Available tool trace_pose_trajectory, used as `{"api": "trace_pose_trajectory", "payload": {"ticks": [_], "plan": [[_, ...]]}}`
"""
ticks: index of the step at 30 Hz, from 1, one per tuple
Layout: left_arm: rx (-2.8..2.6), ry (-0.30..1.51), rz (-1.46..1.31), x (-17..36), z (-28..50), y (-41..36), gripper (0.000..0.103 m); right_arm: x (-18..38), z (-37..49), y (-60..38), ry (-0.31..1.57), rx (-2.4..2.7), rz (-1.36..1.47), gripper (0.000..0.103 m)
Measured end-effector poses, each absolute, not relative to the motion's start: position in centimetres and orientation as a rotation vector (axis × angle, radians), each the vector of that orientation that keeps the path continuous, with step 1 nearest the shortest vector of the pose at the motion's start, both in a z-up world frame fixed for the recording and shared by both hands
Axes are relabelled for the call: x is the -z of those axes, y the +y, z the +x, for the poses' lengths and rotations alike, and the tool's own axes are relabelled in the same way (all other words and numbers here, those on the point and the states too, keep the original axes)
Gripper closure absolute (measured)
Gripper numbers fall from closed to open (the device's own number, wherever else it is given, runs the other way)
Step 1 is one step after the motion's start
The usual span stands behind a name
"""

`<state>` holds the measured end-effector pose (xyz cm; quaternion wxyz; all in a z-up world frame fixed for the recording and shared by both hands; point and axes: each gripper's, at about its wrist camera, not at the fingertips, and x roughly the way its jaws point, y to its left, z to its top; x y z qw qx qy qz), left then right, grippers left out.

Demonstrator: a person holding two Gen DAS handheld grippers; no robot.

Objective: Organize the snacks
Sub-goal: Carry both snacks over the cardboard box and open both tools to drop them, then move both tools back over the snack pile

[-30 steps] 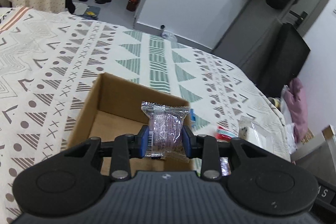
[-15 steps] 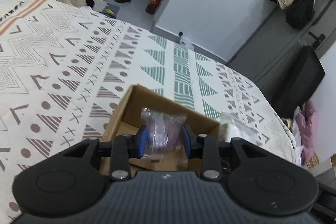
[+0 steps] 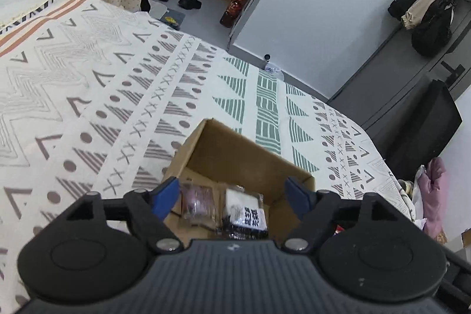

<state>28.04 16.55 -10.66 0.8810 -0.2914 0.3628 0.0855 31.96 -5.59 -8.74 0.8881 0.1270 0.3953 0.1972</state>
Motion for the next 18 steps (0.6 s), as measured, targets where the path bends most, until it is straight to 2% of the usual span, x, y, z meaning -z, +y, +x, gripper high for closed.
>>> {"api": "trace_pose_trajectory", "payload": {"ticks": [11,18], "plan": [[-0.188,0.757,-0.563,8.6,25.4,13.2,0.006,7.6,28.1,-10.8,0.801,-0.321,0.27,0.005],[-0.131,0.78,-0.499,7.6,23.5,10.1,0.006,6.7,26.2,-13.8,0.786,-0.297,0.304,0.003]]}}
